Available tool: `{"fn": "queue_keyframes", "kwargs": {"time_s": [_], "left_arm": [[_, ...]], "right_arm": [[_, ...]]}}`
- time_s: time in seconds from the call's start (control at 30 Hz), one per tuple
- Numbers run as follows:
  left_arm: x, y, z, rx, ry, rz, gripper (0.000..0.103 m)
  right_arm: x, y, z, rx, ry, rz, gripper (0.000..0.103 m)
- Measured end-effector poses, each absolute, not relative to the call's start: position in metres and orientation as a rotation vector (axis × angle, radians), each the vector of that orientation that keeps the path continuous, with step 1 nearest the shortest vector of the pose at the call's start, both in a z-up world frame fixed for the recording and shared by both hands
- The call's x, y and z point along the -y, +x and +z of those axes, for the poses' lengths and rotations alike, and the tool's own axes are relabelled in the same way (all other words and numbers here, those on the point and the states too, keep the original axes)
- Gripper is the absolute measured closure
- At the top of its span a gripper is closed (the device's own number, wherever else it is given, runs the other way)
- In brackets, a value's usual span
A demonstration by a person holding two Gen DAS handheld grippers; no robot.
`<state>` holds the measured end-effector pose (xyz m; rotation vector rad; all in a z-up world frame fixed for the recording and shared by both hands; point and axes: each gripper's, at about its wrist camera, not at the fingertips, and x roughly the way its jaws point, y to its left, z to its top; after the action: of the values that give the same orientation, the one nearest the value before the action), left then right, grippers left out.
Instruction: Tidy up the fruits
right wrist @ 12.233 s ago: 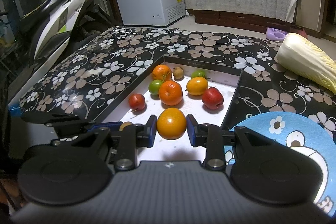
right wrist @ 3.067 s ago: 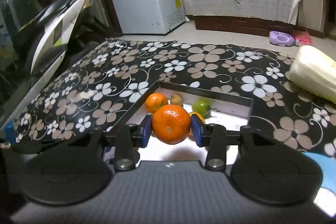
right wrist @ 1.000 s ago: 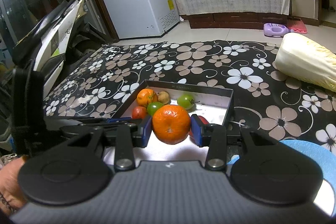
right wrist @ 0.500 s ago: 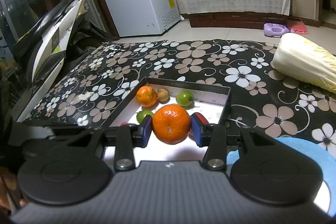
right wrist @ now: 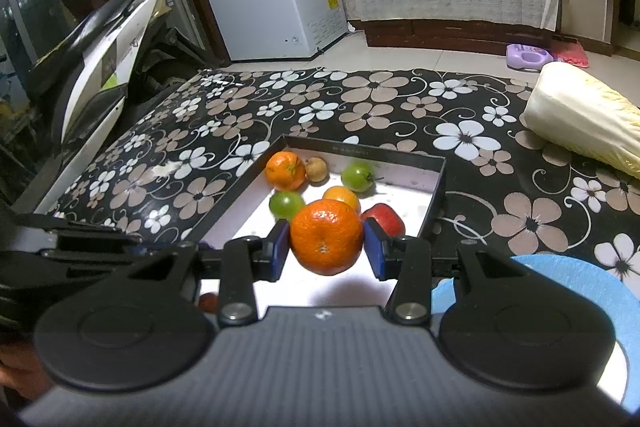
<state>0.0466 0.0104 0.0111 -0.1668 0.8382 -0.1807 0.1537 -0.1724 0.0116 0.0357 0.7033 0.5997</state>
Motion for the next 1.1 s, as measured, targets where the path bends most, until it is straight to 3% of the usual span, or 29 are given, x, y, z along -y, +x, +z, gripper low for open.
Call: {"fn": "queue_keyframes", "kwargs": {"time_s": [0.07,0.1,0.13,0.3,0.4,0.53,0.97,1.1], "left_arm": [[-0.009,0.035,0.009,-0.832,-0.115,-0.147,0.059],[-0.008,0.029,0.008,-0.815,-0.081,-0.125,0.032],[-0.007,0.022,0.009,-0.789,-0.051,-0.106,0.026],[0.002,-0.007,0.006,-0.759,0.024,-0.121,0.03],[0.021,-0.013,-0.009,-0.782,0.14,-0.13,0.055],[0.031,-0.012,-0.016,-0.758,0.171,-0.145,0.069],[0.045,0.015,-0.019,-0.792,0.092,-0.203,0.064],[0.054,0.009,-0.013,-0.751,0.106,-0.24,0.037]], "right_arm": [[0.173,0.153,0.012,-0.704,0.032,0.604,0.06],[0.174,0.153,0.012,-0.703,0.033,0.606,0.06],[0.175,0.152,0.013,-0.702,0.035,0.607,0.06],[0.178,0.147,0.017,-0.693,0.041,0.61,0.06],[0.178,0.139,0.019,-0.688,0.041,0.614,0.06],[0.175,0.123,0.022,-0.679,0.031,0.614,0.06],[0.199,0.076,0.02,-0.685,0.041,0.548,0.06],[0.205,0.08,0.016,-0.697,0.043,0.542,0.06]]}}
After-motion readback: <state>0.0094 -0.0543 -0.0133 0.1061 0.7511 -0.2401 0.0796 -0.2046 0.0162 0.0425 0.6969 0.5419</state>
